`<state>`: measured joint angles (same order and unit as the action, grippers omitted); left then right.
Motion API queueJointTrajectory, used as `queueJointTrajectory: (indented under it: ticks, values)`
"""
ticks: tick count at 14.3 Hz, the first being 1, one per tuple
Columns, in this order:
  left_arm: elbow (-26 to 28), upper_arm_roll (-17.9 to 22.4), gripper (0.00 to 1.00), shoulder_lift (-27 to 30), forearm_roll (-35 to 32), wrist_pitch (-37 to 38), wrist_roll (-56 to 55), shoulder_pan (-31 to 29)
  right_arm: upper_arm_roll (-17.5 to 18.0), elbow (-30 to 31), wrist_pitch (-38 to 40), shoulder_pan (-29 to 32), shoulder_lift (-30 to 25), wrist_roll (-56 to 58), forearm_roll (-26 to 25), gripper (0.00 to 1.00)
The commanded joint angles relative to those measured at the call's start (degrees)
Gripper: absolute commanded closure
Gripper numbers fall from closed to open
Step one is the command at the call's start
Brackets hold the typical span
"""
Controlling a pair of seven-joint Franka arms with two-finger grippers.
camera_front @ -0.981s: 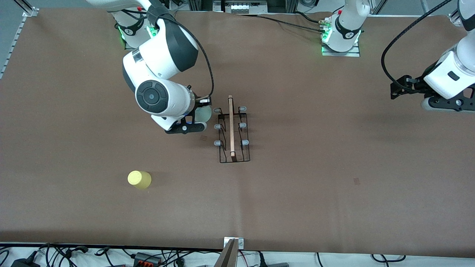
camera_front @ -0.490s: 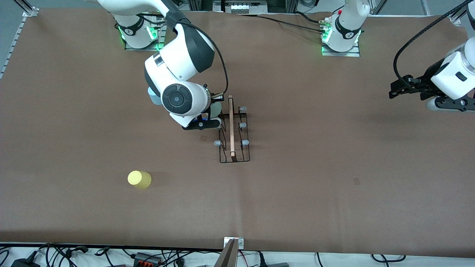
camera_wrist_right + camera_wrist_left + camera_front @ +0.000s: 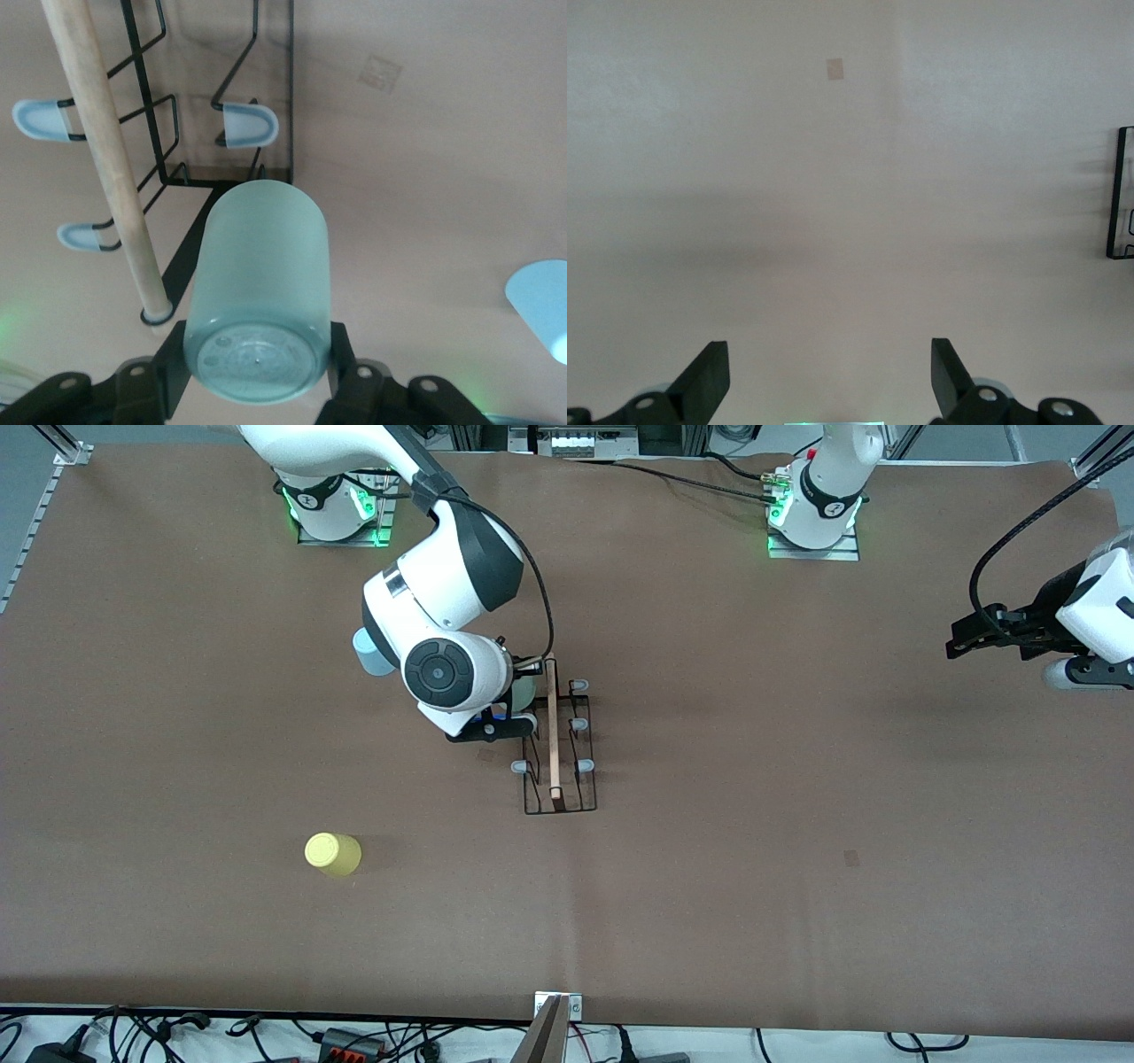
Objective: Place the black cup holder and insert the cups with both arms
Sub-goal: 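Fit the teal cup onto a holder peg and open the right gripper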
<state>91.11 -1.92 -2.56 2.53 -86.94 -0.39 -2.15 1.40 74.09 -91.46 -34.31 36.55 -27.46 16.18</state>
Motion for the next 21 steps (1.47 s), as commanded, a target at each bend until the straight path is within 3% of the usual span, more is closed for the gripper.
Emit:
queueJointTrajectory:
  ticks: [1, 5, 6, 7, 13, 17, 21]
  values:
    - [0.03, -0.54, 0.0, 0.54, 0.9, 0.63, 0.13, -0.4, -0.44, -1.23, -1.27, -1.37, 1.42, -2.16, 0.52, 0.84]
    - [0.03, -0.19, 0.0, 0.45, 0.9, 0.8, 0.39, -0.49, -0.7, -0.88, -1.44, -1.28, 3.09, -1.81, -3.51, 0.82]
    - [0.03, -0.1, 0.0, 0.45, 0.9, 0.8, 0.39, -0.58, -0.7, -0.79, -1.44, -1.37, 3.44, -2.24, -3.35, 0.69]
    - [0.03, -0.1, 0.0, 0.45, 0.9, 0.8, 0.39, -0.58, -0.7, -0.88, -1.44, -1.37, 3.36, -3.99, -3.09, 0.01]
    - [0.03, -0.1, 0.0, 0.45, 0.9, 0.89, 0.31, -0.49, -1.4, -7.89, -0.39, 0.03, 1.16, -15.69, -3.17, 0.0]
    - [0.03, -0.01, 0.0, 0.45, 0.64, 0.98, 0.31, -0.49, -5.26, -8.35, -4.14, 8.63, 1.16, -15.7, -4.22, 0.0]
    - [0.03, 0.16, 0.0, 0.45, 0.63, 1.07, 0.31, -0.58, -7.29, -7.82, -14.6, 14.52, 5.63, -8.07, -14.48, 0.0]
